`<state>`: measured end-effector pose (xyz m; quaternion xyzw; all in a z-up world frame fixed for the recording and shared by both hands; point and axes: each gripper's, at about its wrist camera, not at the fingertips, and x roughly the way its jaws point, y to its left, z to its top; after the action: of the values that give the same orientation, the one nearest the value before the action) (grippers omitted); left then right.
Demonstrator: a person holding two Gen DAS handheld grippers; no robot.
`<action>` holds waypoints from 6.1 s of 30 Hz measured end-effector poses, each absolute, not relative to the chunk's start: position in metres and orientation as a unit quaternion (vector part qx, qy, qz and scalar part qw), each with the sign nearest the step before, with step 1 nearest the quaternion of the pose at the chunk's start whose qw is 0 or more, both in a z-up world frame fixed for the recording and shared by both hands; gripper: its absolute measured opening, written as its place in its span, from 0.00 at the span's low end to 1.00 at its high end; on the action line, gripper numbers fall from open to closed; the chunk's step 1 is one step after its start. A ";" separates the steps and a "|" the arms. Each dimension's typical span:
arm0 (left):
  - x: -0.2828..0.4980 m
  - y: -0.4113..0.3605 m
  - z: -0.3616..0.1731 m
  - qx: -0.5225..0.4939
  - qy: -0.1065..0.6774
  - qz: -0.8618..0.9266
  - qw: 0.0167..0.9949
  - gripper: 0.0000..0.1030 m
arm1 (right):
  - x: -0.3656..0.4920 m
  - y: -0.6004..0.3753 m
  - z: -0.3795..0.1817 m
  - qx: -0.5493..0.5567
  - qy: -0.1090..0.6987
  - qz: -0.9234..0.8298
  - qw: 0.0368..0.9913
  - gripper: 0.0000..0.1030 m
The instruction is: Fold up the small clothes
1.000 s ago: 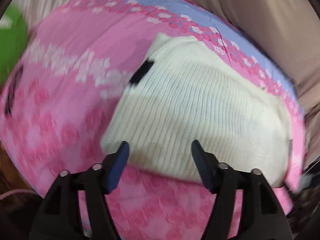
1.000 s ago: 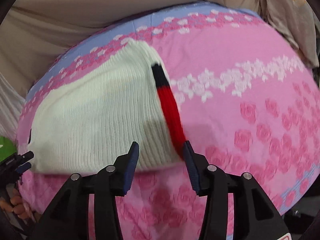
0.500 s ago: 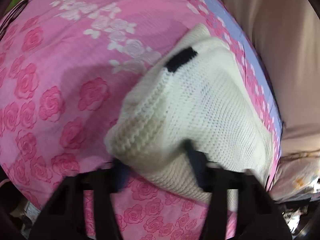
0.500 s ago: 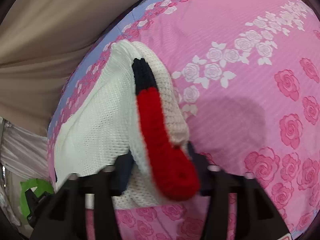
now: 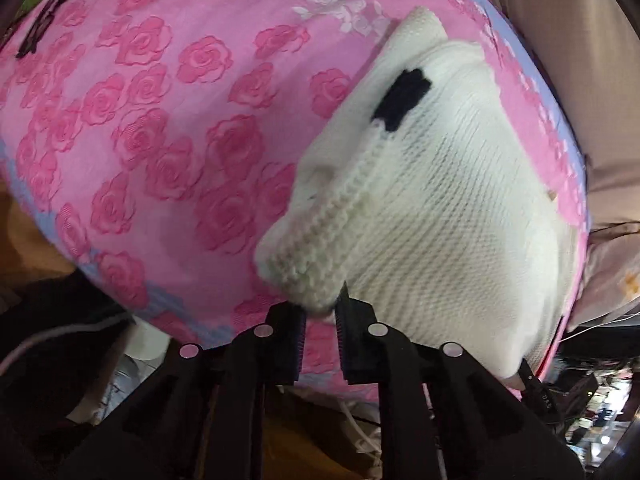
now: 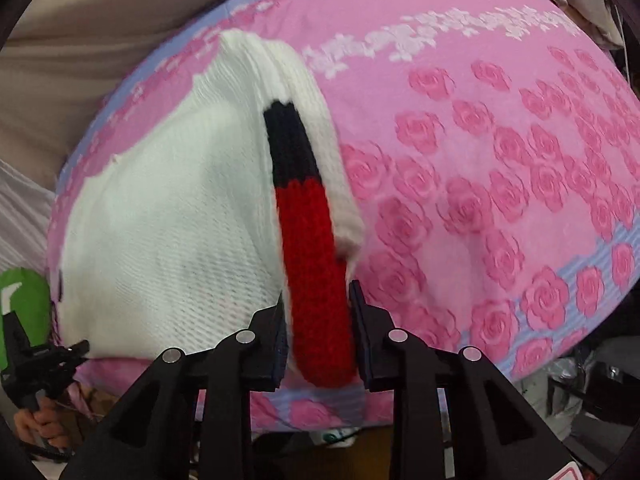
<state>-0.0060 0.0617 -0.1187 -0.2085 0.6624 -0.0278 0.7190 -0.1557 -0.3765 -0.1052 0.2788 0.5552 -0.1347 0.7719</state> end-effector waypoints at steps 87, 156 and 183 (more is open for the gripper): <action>0.022 0.077 -0.075 -0.270 0.523 -0.043 0.807 0.60 | -0.032 -0.184 -0.069 0.091 0.550 0.043 0.829 0.14; -0.045 -0.140 -0.098 0.080 0.616 -0.273 0.735 0.66 | -0.153 -0.385 -0.080 0.342 0.503 -0.084 0.789 0.27; -0.023 -0.164 -0.047 0.064 0.551 -0.204 0.807 0.73 | -0.109 -0.397 -0.050 0.227 0.478 -0.090 0.843 0.21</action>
<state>-0.0228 -0.1644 -0.0467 0.0637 0.5512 -0.2040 0.8066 -0.1090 -0.3972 -0.0501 0.2272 0.4783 -0.0902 0.8435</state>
